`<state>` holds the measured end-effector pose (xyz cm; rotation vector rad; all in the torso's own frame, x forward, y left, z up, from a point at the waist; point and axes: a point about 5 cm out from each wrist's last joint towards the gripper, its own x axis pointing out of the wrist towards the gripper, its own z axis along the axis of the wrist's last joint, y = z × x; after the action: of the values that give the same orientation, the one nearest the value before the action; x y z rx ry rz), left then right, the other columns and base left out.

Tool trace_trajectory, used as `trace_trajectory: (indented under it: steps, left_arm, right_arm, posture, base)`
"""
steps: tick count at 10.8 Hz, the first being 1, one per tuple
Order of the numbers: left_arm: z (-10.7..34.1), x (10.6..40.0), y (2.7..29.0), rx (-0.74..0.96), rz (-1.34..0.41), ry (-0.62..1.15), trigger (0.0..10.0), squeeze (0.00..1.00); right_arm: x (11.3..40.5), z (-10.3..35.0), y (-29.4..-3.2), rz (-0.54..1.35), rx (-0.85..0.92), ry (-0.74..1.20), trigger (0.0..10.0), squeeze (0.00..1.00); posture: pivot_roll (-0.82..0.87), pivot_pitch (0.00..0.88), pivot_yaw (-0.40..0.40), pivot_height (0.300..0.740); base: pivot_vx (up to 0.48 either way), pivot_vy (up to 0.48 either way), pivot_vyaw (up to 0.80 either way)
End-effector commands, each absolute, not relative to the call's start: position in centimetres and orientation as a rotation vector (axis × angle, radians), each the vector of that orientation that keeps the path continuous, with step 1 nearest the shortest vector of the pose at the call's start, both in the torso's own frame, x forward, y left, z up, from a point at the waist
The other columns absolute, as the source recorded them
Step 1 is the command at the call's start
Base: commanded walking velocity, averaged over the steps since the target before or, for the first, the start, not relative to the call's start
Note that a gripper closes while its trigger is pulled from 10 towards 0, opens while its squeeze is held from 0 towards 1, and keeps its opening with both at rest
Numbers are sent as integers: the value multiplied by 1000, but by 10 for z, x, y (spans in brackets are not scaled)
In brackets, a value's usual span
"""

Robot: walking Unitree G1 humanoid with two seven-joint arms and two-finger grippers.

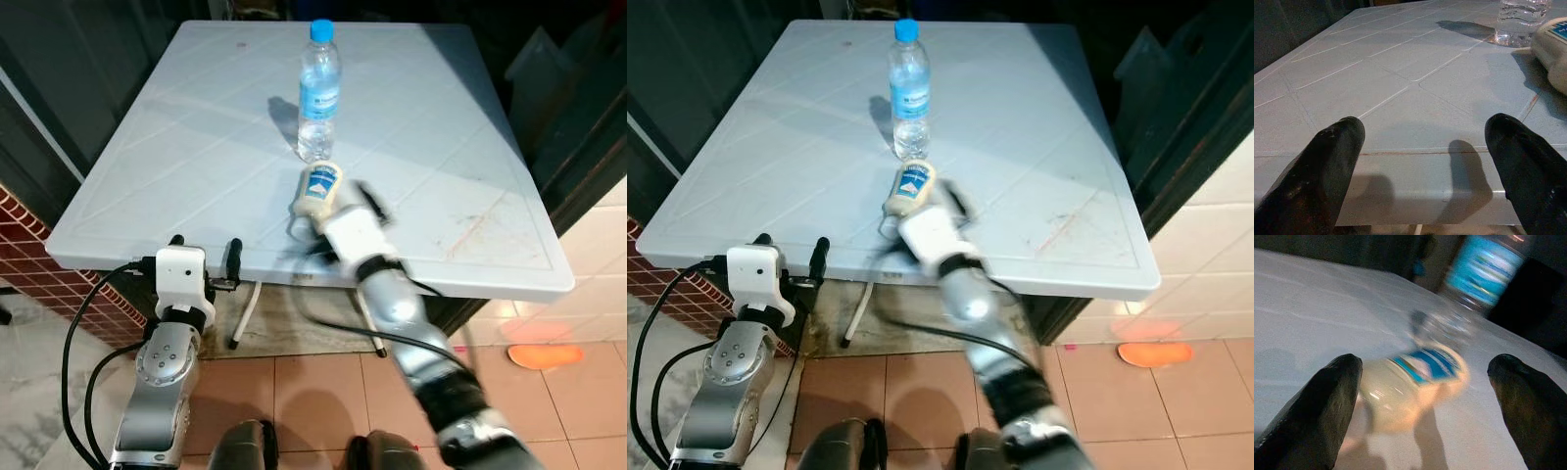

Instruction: Restocking fridge

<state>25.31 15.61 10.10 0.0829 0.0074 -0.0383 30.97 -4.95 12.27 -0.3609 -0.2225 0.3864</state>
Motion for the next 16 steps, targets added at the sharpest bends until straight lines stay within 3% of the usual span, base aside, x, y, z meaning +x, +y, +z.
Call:
trace_trajectory:
  steps: [1, 5, 6, 9, 11, 14, 16]
  left_arm:
    - [102, 251, 158, 87, -40, 4, 10000, 0]
    - [103, 251, 157, 86, -40, 2, 10000, 0]
    - [103, 251, 157, 85, -40, 3, 10000, 0]
    - [102, 252, 157, 82, -35, 5, 10000, 0]
    - [102, 253, 156, 83, -41, 5, 10000, 0]
    - [103, 253, 159, 91, -38, 4, 10000, 0]
    - [103, 252, 158, 90, -39, 5, 10000, 0]
  right_arm:
    - [309, 120, -45, 419, -351, -209, 10000, 0]
    - [305, 124, -39, 594, -358, -253, 10000, 0]
    - [310, 131, -56, 623, -457, -299, 10000, 0]
    - [339, 145, -135, 465, -638, -278, 10000, 0]
    - [349, 142, -161, 414, -685, -216, 10000, 0]
    - [348, 123, -165, 451, -652, -138, 10000, 0]
    - [356, 159, -158, 425, -633, -321, 10000, 0]
  posture:
    - [35, 87, 38, 740]
    - [33, 90, 36, 740]
    - [23, 92, 37, 740]
    - [17, 92, 34, 740]
    - [18, 92, 42, 740]
    - [29, 90, 43, 740]
    - [29, 91, 44, 740]
  base:
    - [0, 0, 0]
    - [0, 0, 0]
    - [0, 0, 0]
    - [0, 0, 0]
    - [0, 0, 0]
    - [0, 0, 0]
    - [0, 0, 0]
